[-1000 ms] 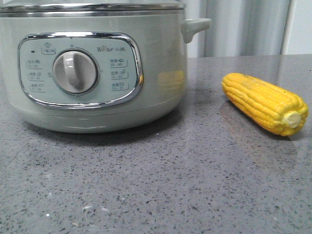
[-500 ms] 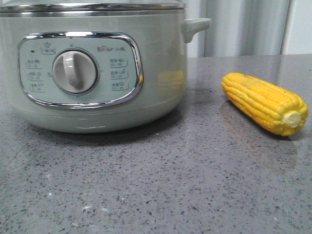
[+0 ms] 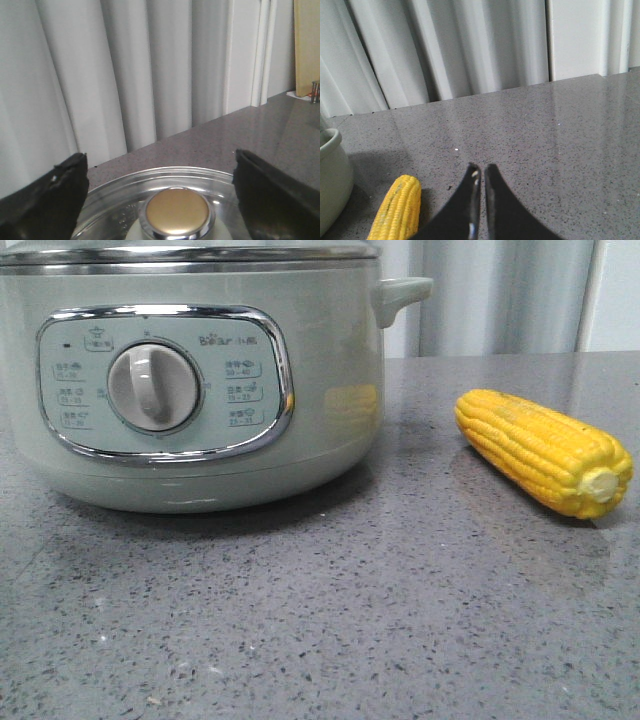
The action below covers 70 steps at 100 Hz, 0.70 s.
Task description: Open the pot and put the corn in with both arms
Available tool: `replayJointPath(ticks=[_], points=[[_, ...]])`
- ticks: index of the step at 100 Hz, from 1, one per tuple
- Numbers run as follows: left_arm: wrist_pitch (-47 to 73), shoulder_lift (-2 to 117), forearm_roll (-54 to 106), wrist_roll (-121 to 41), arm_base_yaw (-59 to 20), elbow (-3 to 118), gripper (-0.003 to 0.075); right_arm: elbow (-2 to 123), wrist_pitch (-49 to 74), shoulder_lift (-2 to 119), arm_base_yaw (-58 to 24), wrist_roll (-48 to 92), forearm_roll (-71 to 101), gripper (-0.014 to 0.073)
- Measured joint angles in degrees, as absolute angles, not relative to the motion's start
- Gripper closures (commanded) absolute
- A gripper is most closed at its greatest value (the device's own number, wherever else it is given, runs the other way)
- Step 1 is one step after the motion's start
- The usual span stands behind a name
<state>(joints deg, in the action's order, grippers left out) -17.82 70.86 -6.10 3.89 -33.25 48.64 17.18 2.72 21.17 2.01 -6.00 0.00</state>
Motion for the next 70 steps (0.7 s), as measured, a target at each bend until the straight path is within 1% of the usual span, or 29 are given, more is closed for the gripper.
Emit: replayJointPath(ticks=[28, 35, 42, 61, 70], points=[[-16.3, 76.7, -6.1, 3.9, -34.1, 50.6, 0.0192, 17.2, 2.7, 21.2, 2.0, -6.0, 0.0, 0.0659], [-16.2, 77.2, -6.1, 3.9, -34.1, 50.6, 0.0213, 17.2, 2.7, 21.2, 2.0, -6.0, 0.0, 0.0659], [-16.2, 77.8, -6.1, 3.9, -34.1, 50.7, 0.0255, 17.2, 2.7, 21.2, 2.0, -6.0, 0.0, 0.0659], [-16.2, 78.0, -6.0, 3.9, -34.1, 50.7, 0.0442, 17.2, 2.7, 21.2, 2.0, -6.0, 0.0, 0.0659], [-16.2, 78.0, -5.8, 4.0, -34.2, 50.7, 0.0519, 17.2, 2.7, 21.2, 2.0, -6.0, 0.0, 0.0659]])
